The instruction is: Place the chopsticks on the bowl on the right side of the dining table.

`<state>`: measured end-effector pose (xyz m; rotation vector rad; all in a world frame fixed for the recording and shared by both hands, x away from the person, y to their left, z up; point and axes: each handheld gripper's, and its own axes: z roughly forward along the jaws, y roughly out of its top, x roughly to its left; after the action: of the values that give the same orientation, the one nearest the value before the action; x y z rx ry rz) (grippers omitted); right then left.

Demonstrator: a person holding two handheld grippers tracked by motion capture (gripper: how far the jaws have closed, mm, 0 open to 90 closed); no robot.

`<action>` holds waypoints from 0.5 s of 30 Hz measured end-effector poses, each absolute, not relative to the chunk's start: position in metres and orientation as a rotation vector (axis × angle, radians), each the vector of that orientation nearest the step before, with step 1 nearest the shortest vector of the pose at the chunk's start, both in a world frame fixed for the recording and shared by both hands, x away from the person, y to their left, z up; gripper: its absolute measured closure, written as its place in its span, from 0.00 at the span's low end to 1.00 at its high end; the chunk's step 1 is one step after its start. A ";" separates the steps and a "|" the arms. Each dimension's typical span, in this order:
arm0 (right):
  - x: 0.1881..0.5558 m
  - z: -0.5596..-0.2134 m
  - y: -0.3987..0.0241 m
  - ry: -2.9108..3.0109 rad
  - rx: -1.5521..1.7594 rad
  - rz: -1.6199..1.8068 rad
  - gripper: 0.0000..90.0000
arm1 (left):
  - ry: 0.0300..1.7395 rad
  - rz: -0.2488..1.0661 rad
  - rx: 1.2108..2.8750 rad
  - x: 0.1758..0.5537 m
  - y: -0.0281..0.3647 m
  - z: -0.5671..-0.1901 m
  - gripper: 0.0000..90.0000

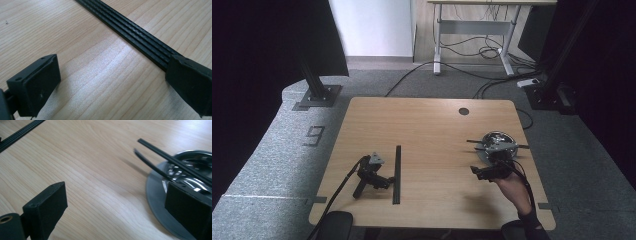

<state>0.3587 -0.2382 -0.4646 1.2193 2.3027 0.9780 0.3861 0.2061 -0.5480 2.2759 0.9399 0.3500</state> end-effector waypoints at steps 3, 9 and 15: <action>0.366 -0.471 -0.228 2.328 1.212 0.973 0.04 | 0.940 0.351 2.275 0.386 0.206 -0.548 0.00; 0.374 -0.488 -0.209 2.362 1.175 0.892 0.00 | 0.940 0.350 2.275 0.386 0.206 -0.548 0.00; 0.379 -0.513 -0.198 2.367 1.194 0.931 0.00 | 0.938 0.350 2.279 0.386 0.206 -0.548 0.00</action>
<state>0.3792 -0.1982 -0.5128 1.1944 2.3668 0.9308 0.3860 0.2062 -0.5479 2.2786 0.9379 0.3499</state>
